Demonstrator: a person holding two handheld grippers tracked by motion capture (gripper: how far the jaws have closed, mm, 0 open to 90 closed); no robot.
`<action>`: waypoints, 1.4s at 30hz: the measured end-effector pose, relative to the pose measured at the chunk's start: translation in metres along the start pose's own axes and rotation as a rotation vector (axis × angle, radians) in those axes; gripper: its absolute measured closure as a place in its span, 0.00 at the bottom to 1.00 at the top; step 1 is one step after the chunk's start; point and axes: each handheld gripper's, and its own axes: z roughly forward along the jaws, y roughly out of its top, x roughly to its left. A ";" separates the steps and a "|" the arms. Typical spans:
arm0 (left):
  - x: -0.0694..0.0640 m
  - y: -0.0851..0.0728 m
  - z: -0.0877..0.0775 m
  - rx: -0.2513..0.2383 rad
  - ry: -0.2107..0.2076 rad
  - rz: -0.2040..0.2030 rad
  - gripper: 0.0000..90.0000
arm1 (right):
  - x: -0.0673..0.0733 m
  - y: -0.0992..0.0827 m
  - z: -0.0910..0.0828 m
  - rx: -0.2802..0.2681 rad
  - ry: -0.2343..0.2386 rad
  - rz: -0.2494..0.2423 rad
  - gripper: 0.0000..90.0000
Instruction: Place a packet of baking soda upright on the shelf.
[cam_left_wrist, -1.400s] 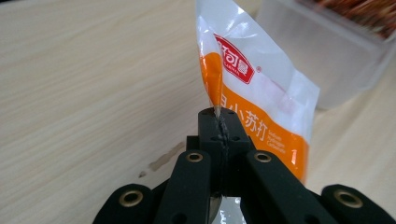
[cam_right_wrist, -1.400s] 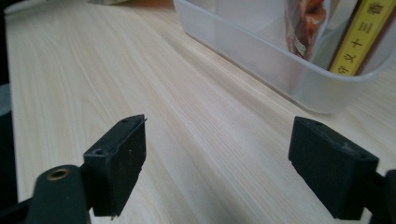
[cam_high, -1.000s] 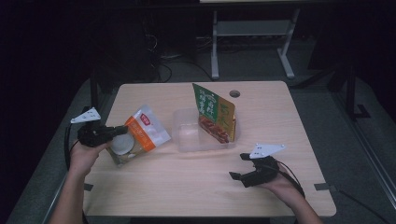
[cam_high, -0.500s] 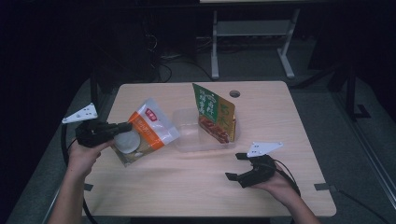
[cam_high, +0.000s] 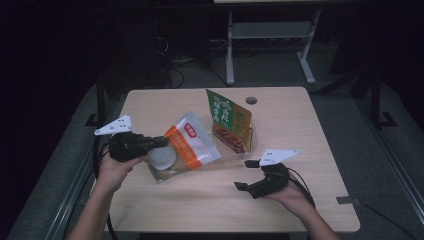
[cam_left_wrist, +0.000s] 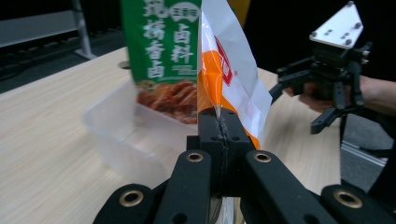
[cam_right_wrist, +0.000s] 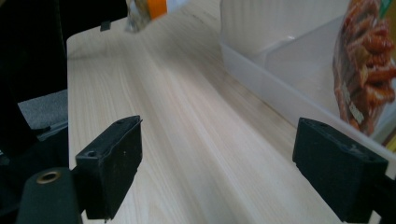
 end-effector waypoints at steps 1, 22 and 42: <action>-0.002 0.000 0.005 0.002 -0.010 -0.001 1.00 | 0.000 0.001 0.001 -0.006 -0.001 -0.005 0.17; -0.018 -0.008 0.046 -0.017 -0.121 -0.043 1.00 | -0.007 0.037 0.040 -0.139 0.234 0.023 0.84; -0.007 -0.026 0.070 0.050 -0.053 -0.033 0.99 | 0.007 0.068 0.028 -0.127 0.223 -0.163 1.00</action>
